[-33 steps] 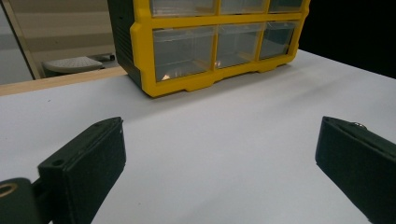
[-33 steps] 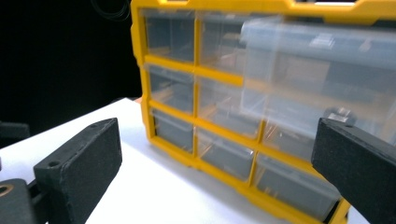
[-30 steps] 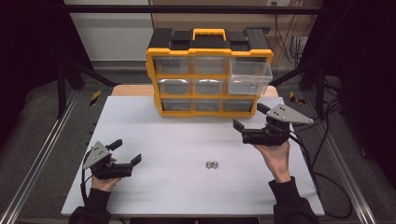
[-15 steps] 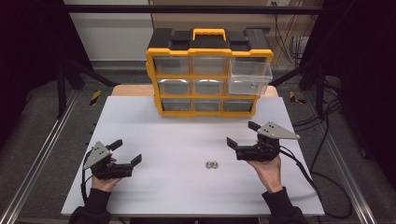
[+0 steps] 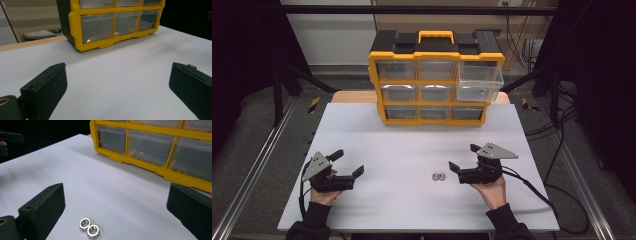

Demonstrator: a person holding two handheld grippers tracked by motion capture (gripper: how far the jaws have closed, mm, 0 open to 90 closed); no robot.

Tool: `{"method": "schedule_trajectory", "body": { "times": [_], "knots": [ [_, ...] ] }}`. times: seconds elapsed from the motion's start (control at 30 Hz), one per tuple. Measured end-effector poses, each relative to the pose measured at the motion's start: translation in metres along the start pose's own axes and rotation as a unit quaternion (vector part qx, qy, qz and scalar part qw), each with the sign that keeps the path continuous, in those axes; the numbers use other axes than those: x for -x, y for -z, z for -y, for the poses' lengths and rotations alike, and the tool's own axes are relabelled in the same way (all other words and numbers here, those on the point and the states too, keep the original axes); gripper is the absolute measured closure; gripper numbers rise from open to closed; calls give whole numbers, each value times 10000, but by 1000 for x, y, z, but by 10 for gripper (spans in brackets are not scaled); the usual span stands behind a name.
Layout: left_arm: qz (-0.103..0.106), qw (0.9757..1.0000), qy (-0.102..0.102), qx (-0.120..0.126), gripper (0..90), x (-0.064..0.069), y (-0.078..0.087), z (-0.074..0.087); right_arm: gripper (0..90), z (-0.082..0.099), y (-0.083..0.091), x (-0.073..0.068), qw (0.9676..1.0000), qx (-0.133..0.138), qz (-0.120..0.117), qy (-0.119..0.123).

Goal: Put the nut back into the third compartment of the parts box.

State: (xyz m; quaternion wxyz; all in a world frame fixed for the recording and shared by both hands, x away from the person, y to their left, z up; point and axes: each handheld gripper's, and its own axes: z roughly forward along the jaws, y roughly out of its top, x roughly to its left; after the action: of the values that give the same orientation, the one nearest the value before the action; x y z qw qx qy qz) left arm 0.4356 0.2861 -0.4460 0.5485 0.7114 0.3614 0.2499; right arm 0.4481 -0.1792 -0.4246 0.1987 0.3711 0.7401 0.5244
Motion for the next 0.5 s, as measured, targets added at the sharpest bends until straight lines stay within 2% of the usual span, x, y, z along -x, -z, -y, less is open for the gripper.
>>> {"method": "schedule_trajectory", "body": {
  "times": [0.27, 0.5],
  "knots": [
    [7, 10000, -6, -17, 13, 0, 0, 0, 52, 11, -14, -3, 9996, -274, -84, 25],
    [16, 10000, -24, -37, 14, 1, -1, 0, 109, 26, -33, -6, 9969, -762, -175, 107]
  ]
}}
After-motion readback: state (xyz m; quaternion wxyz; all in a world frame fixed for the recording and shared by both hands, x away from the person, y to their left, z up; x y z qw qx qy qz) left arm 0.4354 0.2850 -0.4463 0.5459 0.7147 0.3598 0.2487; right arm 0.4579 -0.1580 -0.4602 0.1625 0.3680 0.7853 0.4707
